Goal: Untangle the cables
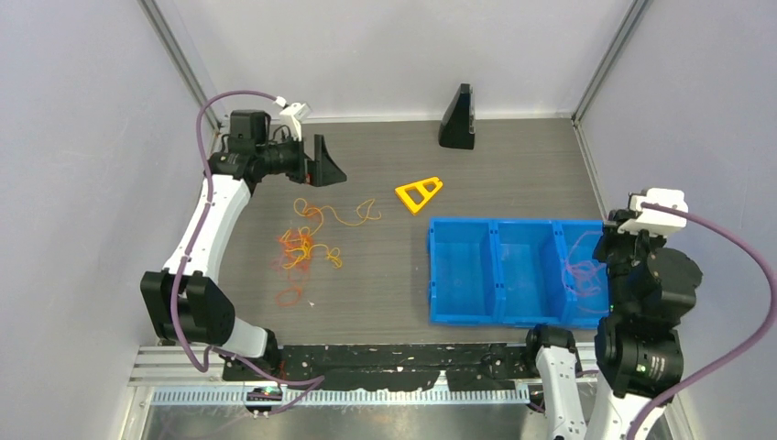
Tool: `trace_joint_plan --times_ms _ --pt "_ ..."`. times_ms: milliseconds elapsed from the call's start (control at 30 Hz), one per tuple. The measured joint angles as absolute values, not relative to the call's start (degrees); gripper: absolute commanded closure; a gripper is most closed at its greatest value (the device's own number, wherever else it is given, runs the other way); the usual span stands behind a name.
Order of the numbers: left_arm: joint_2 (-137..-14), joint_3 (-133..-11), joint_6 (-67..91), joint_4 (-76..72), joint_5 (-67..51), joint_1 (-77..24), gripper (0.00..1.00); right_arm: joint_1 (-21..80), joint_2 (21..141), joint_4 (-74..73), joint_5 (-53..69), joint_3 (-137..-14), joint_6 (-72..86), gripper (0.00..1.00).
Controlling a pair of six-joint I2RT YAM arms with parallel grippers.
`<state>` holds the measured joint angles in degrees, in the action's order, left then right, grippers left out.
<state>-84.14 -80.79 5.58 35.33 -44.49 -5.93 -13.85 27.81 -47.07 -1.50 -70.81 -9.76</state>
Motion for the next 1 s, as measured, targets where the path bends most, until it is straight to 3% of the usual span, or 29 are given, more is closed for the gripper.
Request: trace_joint_plan --times_ms 400,1000 --pt "-84.2 -80.8 5.5 35.2 -44.6 -7.6 0.00 -14.9 40.5 -49.3 -14.4 -61.0 -17.0 0.94" --pt "-87.0 -85.7 2.9 39.4 -43.2 -7.6 0.00 -28.3 54.6 -37.9 -7.5 -50.3 -36.0 0.95"
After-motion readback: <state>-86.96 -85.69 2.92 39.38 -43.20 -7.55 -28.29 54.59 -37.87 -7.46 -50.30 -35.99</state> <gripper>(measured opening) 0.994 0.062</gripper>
